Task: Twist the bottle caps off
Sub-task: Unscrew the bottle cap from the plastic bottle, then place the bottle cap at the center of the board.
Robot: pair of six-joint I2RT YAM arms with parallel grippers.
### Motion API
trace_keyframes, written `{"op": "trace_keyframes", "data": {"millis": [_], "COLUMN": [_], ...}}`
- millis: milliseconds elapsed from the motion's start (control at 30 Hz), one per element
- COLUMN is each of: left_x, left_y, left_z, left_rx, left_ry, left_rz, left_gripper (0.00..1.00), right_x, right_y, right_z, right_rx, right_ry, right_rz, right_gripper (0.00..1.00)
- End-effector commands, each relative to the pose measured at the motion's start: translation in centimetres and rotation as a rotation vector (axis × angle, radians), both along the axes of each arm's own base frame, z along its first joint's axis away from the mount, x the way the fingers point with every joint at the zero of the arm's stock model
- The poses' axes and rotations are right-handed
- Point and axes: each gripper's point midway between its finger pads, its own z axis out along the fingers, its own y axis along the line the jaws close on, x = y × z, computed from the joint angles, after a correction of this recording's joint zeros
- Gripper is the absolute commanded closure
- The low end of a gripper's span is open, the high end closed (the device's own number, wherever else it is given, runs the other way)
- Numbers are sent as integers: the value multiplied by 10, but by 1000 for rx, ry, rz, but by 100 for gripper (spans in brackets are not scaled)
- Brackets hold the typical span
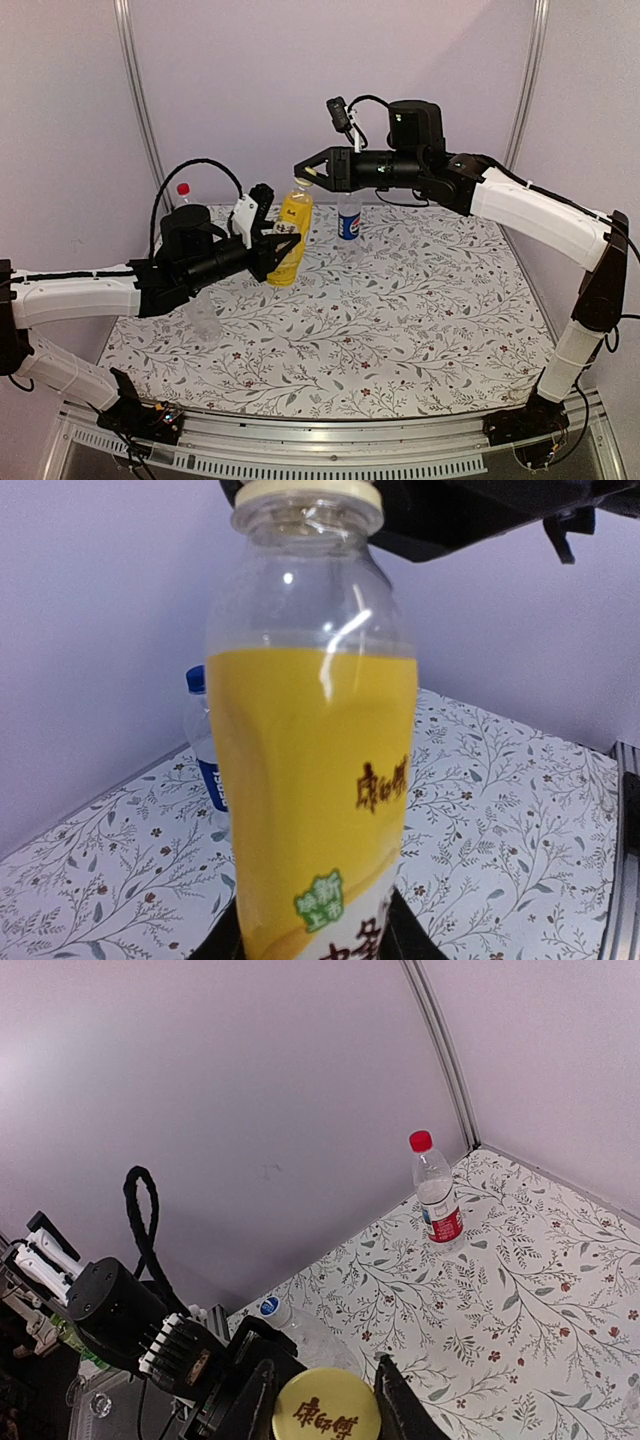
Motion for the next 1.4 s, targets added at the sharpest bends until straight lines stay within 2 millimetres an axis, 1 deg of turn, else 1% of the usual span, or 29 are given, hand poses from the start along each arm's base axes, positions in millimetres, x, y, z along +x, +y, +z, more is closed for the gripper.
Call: {"op": "trace_keyframes", "data": {"millis": [0, 300, 433, 500, 533, 633, 733, 800, 900, 1000, 1100, 1167, 1233, 1267, 1300, 1333, 1367], "left_x": [-3, -4, -11, -20, -26, -45, -63, -80, -104, -112, -108, -104, -99, -97, -93, -91, -87], "left_y": [-3, -4, -9, -14, -18, -29, -37, -41, -44, -45, -43, -42, -40, -39, -38, -36, -33], "left_z": [19, 16, 18, 20, 22, 24, 26, 30, 33, 34, 34, 34, 36, 37, 38, 41, 44], "left_rx": [-26, -2, -10, -27, -38, -62, -78, -102, -140, -155, -157, -157, -160, -161, -162, -167, -169], "left_ry": [-35, -58, -59, -61, -64, -57, -48, -39, -14, 3, 4, 1, -4, -7, -8, -13, -19], "left_rz": [-5, -15, -63, -121, -165, -289, -413, -525, -682, -744, -728, -701, -671, -655, -633, -609, -582], "left_gripper": [71, 71, 71, 71, 71, 71, 71, 71, 71, 71, 71, 71, 71, 71, 71, 71, 71], "right_x": [-7, -5, -6, -8, -10, -15, -30, -47, -66, -74, -78, -73, -62, -50, -42, -31, -19], "right_y": [-3, -14, -18, -21, -23, -30, -35, -38, -45, -49, -53, -56, -60, -64, -68, -76, -82], "right_z": [15, 29, 35, 37, 41, 42, 40, 38, 38, 38, 40, 43, 45, 45, 40, 36, 26], "right_rx": [25, 81, 95, 99, 105, 97, 96, 98, 105, 105, 110, 103, 87, 71, 54, 34, 8], "right_ry": [-29, -14, -36, -86, -112, -190, -247, -307, -381, -420, -434, -439, -432, -424, -405, -395, -378], "right_rz": [17, 42, 62, 82, 96, 160, 287, 391, 499, 546, 560, 523, 445, 380, 329, 261, 199], "right_gripper": [73, 76, 77, 77, 77, 77, 78, 77, 77, 77, 77, 77, 77, 77, 77, 76, 76]}}
